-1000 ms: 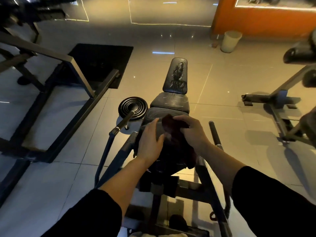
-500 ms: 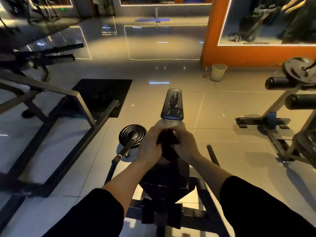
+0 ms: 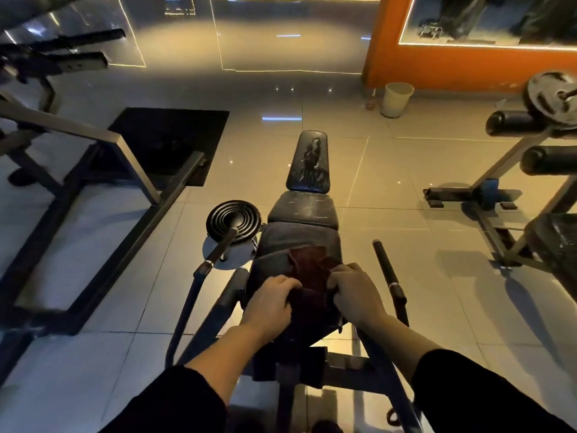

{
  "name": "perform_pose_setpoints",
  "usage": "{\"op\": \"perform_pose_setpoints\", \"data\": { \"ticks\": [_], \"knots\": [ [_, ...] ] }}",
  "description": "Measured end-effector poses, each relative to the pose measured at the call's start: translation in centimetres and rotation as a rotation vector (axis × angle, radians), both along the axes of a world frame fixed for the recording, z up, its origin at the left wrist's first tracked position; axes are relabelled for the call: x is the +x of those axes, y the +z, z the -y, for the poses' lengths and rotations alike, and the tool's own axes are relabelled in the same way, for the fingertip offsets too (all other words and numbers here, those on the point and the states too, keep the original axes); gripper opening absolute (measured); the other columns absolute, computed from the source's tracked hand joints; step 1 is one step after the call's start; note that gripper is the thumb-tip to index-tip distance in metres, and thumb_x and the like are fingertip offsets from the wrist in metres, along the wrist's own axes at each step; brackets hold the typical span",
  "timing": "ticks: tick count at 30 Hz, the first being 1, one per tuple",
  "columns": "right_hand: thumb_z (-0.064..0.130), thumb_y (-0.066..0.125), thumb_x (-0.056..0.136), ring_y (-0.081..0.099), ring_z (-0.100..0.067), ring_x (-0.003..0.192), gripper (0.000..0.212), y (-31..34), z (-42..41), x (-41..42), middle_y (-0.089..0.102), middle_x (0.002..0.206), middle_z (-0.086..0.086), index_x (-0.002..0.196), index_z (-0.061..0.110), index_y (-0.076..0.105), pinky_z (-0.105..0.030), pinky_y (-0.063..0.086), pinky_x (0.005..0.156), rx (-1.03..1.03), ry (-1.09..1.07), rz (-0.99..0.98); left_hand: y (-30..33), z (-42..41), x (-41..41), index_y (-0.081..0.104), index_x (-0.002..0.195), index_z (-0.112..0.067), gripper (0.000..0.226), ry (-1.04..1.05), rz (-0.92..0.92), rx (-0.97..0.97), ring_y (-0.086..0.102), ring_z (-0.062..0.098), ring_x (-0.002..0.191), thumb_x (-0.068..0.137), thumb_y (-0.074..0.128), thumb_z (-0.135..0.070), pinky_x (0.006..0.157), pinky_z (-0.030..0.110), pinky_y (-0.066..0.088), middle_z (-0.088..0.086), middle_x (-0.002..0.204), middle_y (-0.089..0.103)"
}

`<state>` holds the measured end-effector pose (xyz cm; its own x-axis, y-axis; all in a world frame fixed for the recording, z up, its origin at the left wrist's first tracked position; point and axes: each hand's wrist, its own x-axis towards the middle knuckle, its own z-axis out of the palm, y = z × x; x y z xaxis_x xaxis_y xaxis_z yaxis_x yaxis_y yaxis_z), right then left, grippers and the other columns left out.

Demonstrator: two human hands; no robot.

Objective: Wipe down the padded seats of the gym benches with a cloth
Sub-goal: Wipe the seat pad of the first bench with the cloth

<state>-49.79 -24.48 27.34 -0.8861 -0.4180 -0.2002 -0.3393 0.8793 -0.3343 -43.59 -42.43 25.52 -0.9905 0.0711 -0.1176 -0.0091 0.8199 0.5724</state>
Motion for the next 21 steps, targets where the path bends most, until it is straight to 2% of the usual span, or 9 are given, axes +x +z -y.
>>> {"op": "perform_pose_setpoints", "data": {
  "ticks": [2, 4, 5, 7, 9, 10, 13, 21],
  "knots": [
    [0.008, 0.049, 0.086, 0.046, -0.025, 0.115, 0.029, -0.3, 0.9, -0.2, 0.057, 0.119, 0.0, 0.107, 0.017, 0.066, -0.042, 0.044, 0.093, -0.125, -0.125, -0.083, -0.2, 0.1, -0.2, 0.06, 0.122, -0.014, 0.038, 0.084, -0.081, 0.038, 0.049, 0.019, 0.115, 0.088, 0.049, -0.001, 0.098, 0.034, 0.043, 0.001, 0.124, 0.058],
    [0.017, 0.047, 0.093, 0.042, -0.026, 0.123, 0.03, -0.3, 2.6, -0.1, 0.051, 0.131, -0.006, 0.121, 0.014, 0.059, -0.04, 0.04, 0.101, -0.164, -0.187, -0.125, -0.4, 0.4, -0.7, 0.062, 0.117, -0.012, 0.032, 0.152, -0.16, 0.042, 0.052, 0.02, 0.11, 0.089, 0.051, -0.002, 0.095, 0.035, 0.045, 0.003, 0.118, 0.06],
    [0.026, 0.046, 0.097, 0.037, -0.027, 0.131, 0.035, -0.4, 3.7, 0.0, 0.045, 0.14, -0.009, 0.13, 0.015, 0.052, -0.04, 0.034, 0.108, -0.144, -0.194, -0.099, -0.5, 0.6, -0.9, 0.063, 0.115, -0.012, 0.029, 0.177, -0.183, 0.041, 0.053, 0.02, 0.108, 0.09, 0.051, -0.002, 0.094, 0.035, 0.046, 0.003, 0.116, 0.061],
    [0.047, 0.036, 0.1, 0.014, -0.032, 0.146, 0.054, -1.0, 5.6, 0.5, 0.02, 0.158, -0.013, 0.147, 0.023, 0.03, -0.048, 0.013, 0.119, -0.033, -0.192, 0.039, -1.0, 1.1, -1.0, 0.063, 0.113, -0.013, 0.025, 0.22, -0.201, 0.044, 0.052, 0.018, 0.106, 0.093, 0.05, -0.007, 0.093, 0.033, 0.047, 0.003, 0.114, 0.061],
    [0.061, 0.023, 0.098, -0.008, -0.033, 0.148, 0.064, -2.5, 7.1, 0.7, -0.002, 0.162, -0.013, 0.153, 0.032, 0.009, -0.058, -0.005, 0.117, 0.095, -0.181, 0.154, -2.0, 1.8, -1.0, 0.062, 0.113, -0.013, 0.022, 0.26, -0.199, 0.061, 0.053, 0.017, 0.107, 0.096, 0.049, -0.01, 0.095, 0.031, 0.047, 0.005, 0.116, 0.061],
    [0.063, 0.019, 0.097, -0.013, -0.034, 0.148, 0.066, -3.3, 7.5, 0.7, -0.007, 0.162, -0.013, 0.153, 0.033, 0.004, -0.061, -0.009, 0.115, 0.145, -0.175, 0.156, -2.4, 2.0, -1.0, 0.062, 0.115, -0.011, 0.023, 0.278, -0.207, 0.062, 0.053, 0.018, 0.109, 0.096, 0.049, -0.011, 0.096, 0.031, 0.046, 0.007, 0.117, 0.061],
    [0.066, 0.013, 0.095, -0.014, -0.036, 0.147, 0.069, -4.6, 8.0, 0.2, -0.008, 0.161, -0.016, 0.154, 0.032, -0.001, -0.063, -0.009, 0.114, 0.219, -0.157, 0.081, -3.7, 2.5, -1.3, 0.063, 0.118, -0.007, 0.025, 0.319, -0.227, 0.041, 0.053, 0.024, 0.114, 0.096, 0.051, -0.011, 0.1, 0.036, 0.044, 0.012, 0.121, 0.061],
    [0.07, 0.013, 0.093, -0.01, -0.032, 0.149, 0.071, -6.1, 7.7, -4.6, -0.005, 0.162, -0.013, 0.154, 0.034, 0.002, -0.055, -0.004, 0.118, 0.229, -0.137, 0.051, -5.1, 3.1, -5.4, 0.061, 0.117, -0.002, 0.034, 0.384, -0.216, 0.015, 0.055, 0.032, 0.113, 0.092, 0.046, -0.019, 0.099, 0.046, 0.046, 0.016, 0.12, 0.061]
  ]
}}
